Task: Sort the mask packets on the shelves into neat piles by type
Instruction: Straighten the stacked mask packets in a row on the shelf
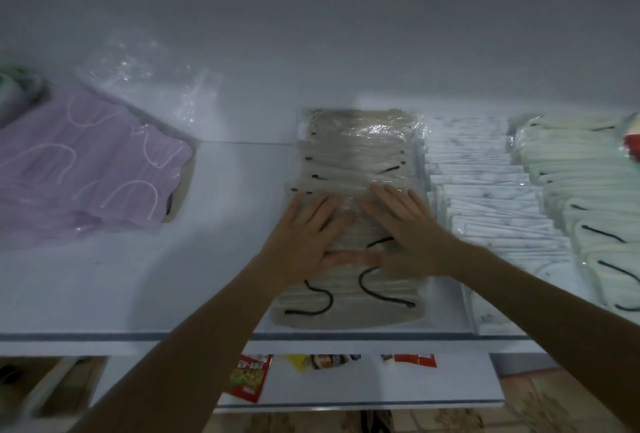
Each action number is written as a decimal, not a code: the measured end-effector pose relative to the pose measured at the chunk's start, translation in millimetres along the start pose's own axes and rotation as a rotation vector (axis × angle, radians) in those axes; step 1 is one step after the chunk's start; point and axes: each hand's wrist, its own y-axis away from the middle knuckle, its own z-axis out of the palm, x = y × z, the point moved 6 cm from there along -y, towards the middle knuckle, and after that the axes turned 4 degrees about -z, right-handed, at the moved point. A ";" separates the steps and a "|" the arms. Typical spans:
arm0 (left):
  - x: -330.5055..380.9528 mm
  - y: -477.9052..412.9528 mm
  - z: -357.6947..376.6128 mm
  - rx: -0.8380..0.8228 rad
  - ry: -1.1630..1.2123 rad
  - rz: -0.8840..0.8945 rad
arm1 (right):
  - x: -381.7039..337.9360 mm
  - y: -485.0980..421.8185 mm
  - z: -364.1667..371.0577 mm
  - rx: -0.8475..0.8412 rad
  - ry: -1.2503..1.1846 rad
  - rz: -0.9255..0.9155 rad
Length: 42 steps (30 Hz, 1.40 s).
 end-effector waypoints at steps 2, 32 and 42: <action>-4.6 8.2 -6.2 -0.003 0.045 -0.028 | 1.3 12.6 14.7 -0.034 0.059 -0.050; -5.9 8.9 13.5 -0.182 0.079 -0.278 | 5.0 14.1 18.9 0.042 -0.098 0.270; -19.4 -31.6 9.4 -0.434 0.012 -0.306 | -2.7 19.0 21.3 0.045 0.014 0.268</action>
